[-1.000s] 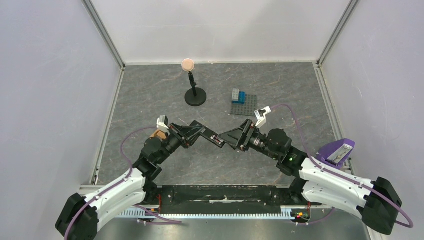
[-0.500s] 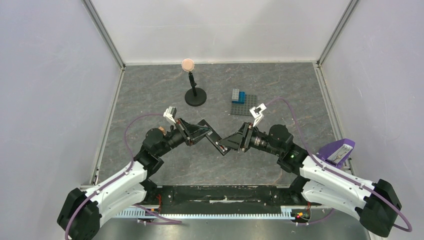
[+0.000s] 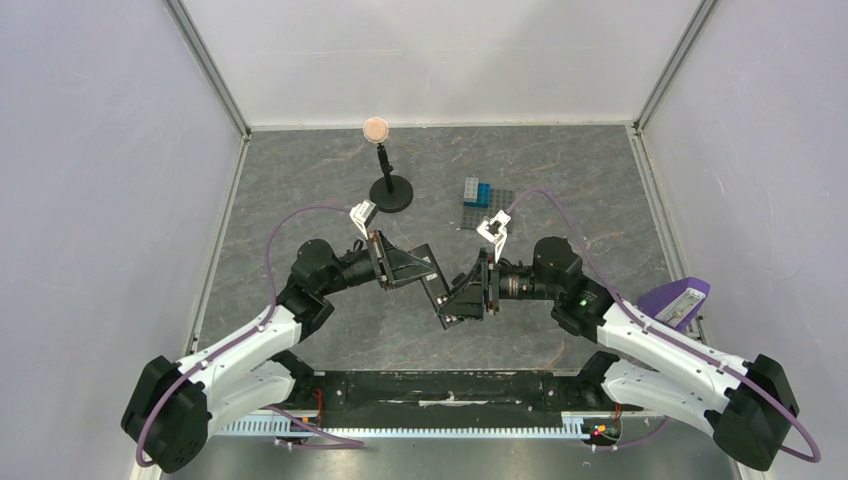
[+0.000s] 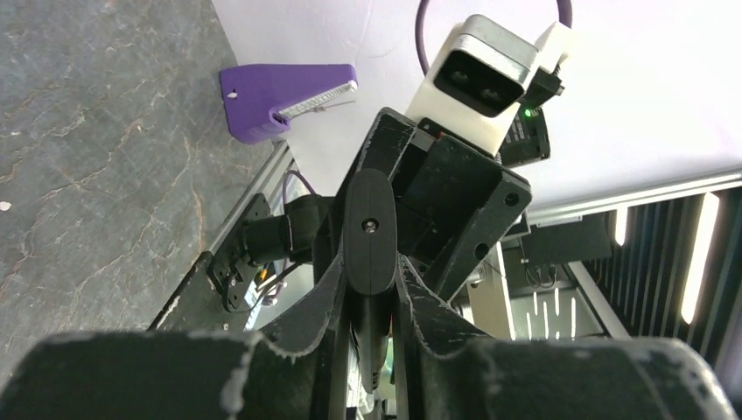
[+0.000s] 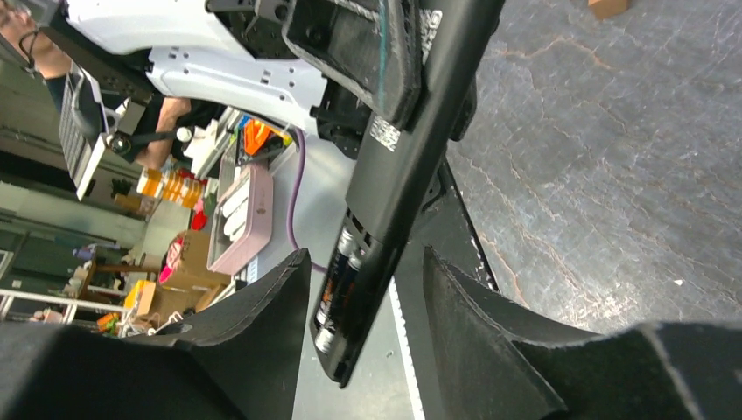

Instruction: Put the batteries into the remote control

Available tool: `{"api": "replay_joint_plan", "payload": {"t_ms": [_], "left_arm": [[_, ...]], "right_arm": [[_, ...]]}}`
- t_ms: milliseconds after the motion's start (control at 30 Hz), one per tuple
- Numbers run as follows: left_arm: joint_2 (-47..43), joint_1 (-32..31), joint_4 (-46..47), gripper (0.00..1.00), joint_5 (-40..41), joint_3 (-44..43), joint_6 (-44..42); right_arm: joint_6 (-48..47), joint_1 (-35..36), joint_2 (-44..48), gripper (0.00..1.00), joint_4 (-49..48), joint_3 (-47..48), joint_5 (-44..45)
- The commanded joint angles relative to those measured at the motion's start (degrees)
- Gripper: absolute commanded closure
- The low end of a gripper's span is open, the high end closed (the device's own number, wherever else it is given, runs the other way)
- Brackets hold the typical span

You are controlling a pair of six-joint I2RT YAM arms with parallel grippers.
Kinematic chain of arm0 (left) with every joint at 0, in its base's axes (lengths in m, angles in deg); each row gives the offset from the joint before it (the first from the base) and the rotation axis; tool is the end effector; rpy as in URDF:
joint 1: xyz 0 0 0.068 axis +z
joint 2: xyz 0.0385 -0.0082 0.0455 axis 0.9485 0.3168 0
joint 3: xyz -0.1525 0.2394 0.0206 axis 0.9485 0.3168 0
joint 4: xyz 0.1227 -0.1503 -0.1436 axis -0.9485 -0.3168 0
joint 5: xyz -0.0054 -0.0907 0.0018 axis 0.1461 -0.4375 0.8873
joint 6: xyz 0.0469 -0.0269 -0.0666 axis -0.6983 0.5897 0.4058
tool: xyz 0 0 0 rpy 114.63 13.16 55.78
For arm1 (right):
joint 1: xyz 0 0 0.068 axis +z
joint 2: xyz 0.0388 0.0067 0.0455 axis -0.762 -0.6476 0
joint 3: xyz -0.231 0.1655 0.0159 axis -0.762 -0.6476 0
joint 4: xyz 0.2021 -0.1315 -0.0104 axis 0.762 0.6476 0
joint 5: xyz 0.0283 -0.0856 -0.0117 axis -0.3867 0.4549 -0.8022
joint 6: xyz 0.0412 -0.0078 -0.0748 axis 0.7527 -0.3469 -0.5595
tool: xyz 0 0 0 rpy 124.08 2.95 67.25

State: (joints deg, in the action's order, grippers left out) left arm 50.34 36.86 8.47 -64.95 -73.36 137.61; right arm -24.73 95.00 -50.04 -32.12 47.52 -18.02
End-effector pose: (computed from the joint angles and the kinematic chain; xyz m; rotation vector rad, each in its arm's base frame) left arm 0.1534 -0.1608 0.2869 -0.0369 1.8998 -1.9163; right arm 0.1196 0.1880 0.2981 -0.5621 1.9314 1.6906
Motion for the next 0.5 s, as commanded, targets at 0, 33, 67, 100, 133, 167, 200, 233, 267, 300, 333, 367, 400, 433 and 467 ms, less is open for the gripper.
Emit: {"api": "replay_joint_plan", "payload": {"t_ms": [0, 33, 67, 100, 133, 167, 200, 233, 267, 300, 333, 367, 400, 433, 467], "left_arm": [[0.42, 0.22, 1.84, 0.98, -4.26, -3.24, -4.81], [0.6, 0.16, 1.83, 0.98, -4.5, -3.29, -4.98], [0.77, 0.2, 1.83, 0.98, -4.86, -3.38, -5.14], [0.9, 0.15, 1.82, 0.98, -5.03, -3.41, -5.32], [1.0, 0.17, 1.9, 0.98, -5.38, -3.47, -5.58], [1.2, 0.21, 2.12, 0.98, -5.8, -3.58, -5.83], [1.19, 0.22, 2.25, 0.98, -6.12, -3.63, -6.02], [1.28, 0.22, 2.18, 0.98, -6.25, -3.63, -6.11], [1.36, 0.18, 2.23, 0.98, -6.25, -3.65, -6.2], [1.42, 0.15, 2.22, 0.98, -6.4, -3.71, -6.22], [1.5, 0.2, 2.32, 0.98, -6.42, -3.68, -6.21], [1.61, 0.19, 2.36, 0.98, -6.37, -3.62, -6.14], [1.64, 0.2, 2.53, 0.98, -6.34, -3.63, -6.13], [1.72, 0.21, 2.62, 0.98, -6.33, -3.67, -6.05], [1.72, 0.21, 2.71, 0.98, -6.26, -3.67, -5.91]], "right_arm": [[-4.33, -0.11, 0.12, 0.49, 2.47, 2.82, -4.97], [-4.42, -0.1, 0.08, 0.5, 2.6, 2.75, -5.26], [-4.5, -0.06, 0.08, 0.51, 2.65, 2.61, -5.5], [-4.45, -0.13, 0.25, 0.52, 2.53, 2.48, -5.64], [-4.52, -0.21, 0.37, 0.53, 2.57, 2.39, -5.77], [-4.61, -0.19, 0.46, 0.54, 2.55, 2.33, -5.9], [-4.62, -0.17, 0.52, 0.57, 2.58, 2.3, -5.95], [-4.66, -0.24, 0.5, 0.6, 2.56, 2.38, -6.02], [-4.54, -0.21, 0.31, 0.62, 2.57, 2.39, -6.19], [-4.55, -0.27, 0.16, 0.66, 2.51, 2.47, -6.42], [-4.49, -0.28, -0.01, 0.68, 2.54, 2.55, -6.66], [-4.36, -0.27, -0.2, 0.7, 2.52, 2.57, -6.74], [-4.27, -0.31, -0.4, 0.72, 2.56, 2.47, -6.74], [-4.31, -0.28, -0.5, 0.72, 2.5, 2.4, -6.74], [-4.35, -0.25, -0.47, 0.73, 2.49, 2.34, -6.67]]}}
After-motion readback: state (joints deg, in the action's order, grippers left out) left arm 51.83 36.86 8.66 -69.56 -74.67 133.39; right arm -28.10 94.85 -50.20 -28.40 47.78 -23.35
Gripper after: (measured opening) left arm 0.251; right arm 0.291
